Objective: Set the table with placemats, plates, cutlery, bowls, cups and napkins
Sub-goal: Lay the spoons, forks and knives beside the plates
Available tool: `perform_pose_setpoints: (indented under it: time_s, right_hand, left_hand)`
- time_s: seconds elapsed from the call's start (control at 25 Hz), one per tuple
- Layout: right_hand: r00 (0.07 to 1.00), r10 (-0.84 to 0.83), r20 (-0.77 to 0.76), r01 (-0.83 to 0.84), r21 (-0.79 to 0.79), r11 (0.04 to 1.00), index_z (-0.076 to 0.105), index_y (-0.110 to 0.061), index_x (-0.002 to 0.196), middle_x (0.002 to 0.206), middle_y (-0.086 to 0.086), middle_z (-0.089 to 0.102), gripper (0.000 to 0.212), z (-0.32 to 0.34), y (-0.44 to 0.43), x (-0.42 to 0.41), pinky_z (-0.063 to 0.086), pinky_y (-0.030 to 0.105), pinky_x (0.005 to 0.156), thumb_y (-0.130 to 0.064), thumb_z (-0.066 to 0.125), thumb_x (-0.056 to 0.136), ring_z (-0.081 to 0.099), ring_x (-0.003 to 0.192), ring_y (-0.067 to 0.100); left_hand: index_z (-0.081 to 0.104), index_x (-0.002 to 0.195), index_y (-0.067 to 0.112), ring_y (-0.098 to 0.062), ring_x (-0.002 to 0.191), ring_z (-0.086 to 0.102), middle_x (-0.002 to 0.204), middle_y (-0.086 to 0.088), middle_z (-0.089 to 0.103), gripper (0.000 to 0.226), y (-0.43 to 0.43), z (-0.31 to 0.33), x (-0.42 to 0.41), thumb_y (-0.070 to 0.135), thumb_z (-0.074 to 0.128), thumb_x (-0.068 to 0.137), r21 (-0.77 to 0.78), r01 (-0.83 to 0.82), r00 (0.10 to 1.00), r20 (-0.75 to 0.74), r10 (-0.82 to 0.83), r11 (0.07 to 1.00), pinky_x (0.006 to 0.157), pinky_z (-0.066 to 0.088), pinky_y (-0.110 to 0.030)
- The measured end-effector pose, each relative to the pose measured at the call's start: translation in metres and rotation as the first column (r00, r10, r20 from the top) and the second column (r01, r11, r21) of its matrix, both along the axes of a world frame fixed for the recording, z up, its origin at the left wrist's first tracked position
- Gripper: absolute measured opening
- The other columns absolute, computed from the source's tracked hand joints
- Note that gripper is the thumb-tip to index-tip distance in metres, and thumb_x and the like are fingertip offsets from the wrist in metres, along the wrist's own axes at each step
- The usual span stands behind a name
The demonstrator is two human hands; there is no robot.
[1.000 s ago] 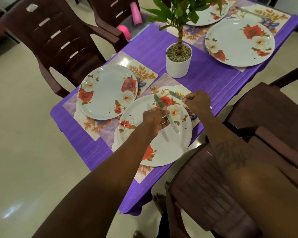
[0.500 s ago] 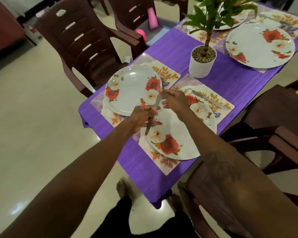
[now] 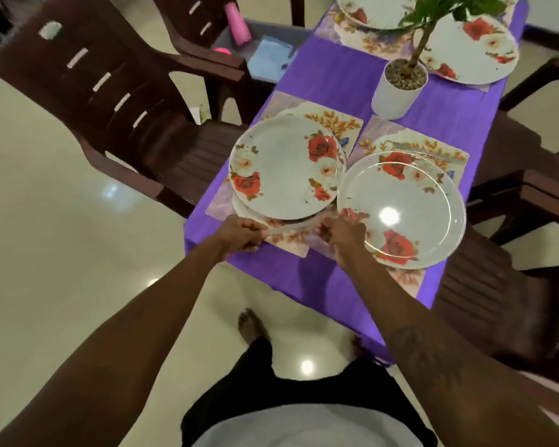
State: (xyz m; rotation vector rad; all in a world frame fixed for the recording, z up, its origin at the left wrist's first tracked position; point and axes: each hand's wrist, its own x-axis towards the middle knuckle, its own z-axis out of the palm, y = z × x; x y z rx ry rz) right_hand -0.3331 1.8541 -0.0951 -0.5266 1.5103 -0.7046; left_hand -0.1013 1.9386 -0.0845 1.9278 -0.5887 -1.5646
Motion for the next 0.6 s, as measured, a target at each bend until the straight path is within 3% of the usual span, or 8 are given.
perform_pose_setpoints:
  time_s: [0.12, 0.28, 0.44, 0.6]
  right_hand:
    - [0.994, -0.106, 0.026, 0.106, 0.034, 0.994, 0.070, 0.004, 0.087, 0.078, 0.018, 0.071, 0.006, -0.001, 0.037, 0.027, 0.064, 0.042, 0.081, 0.009, 0.066, 0.085, 0.073, 0.068, 0.025]
    - [0.993, -0.088, -0.076, 0.091, 0.048, 0.995, 0.072, 0.000, 0.093, 0.087, 0.018, 0.077, 0.006, -0.003, 0.057, 0.065, 0.064, 0.038, 0.082, 0.004, 0.069, 0.089, 0.076, 0.074, 0.024]
    - [0.970, -0.032, -0.240, 0.034, 0.002, 0.999, 0.075, -0.010, 0.085, 0.076, 0.004, 0.078, 0.002, -0.016, 0.063, 0.093, 0.065, 0.039, 0.081, -0.012, 0.076, 0.085, 0.078, 0.076, 0.019]
    - [0.943, -0.094, -0.319, 0.102, 0.009, 0.995, 0.072, -0.013, 0.088, 0.077, 0.002, 0.076, 0.010, -0.018, 0.067, 0.105, 0.065, 0.032, 0.065, -0.021, 0.078, 0.087, 0.075, 0.062, 0.014]
  left_hand:
    - [0.070, 0.091, 0.004, -0.018, 0.070, 0.064, 0.089, -0.014, 0.068, 0.007, 0.000, -0.014, 0.027, -0.002, 0.074, 0.090, -0.008, -0.135, 0.990, -0.027, 0.135, 0.991, 0.057, 0.060, -0.020]
    - [0.071, 0.087, 0.004, -0.012, 0.058, 0.070, 0.087, -0.017, 0.071, 0.010, -0.003, -0.019, 0.059, -0.005, 0.073, 0.089, -0.093, -0.210, 0.972, 0.092, 0.218, 0.973, 0.059, 0.061, -0.021]
    - [0.083, 0.086, 0.015, -0.017, 0.075, 0.076, 0.083, -0.004, 0.079, 0.008, -0.009, -0.024, 0.086, 0.018, 0.084, 0.078, -0.222, 0.017, 0.881, 0.464, 0.090, 0.975, 0.082, 0.061, -0.030]
    - [0.083, 0.094, 0.009, -0.014, 0.079, 0.070, 0.085, -0.005, 0.078, 0.016, -0.013, -0.023, 0.087, 0.023, 0.079, 0.087, -0.185, 0.245, 0.723, 0.689, -0.052, 0.952, 0.078, 0.045, -0.022]
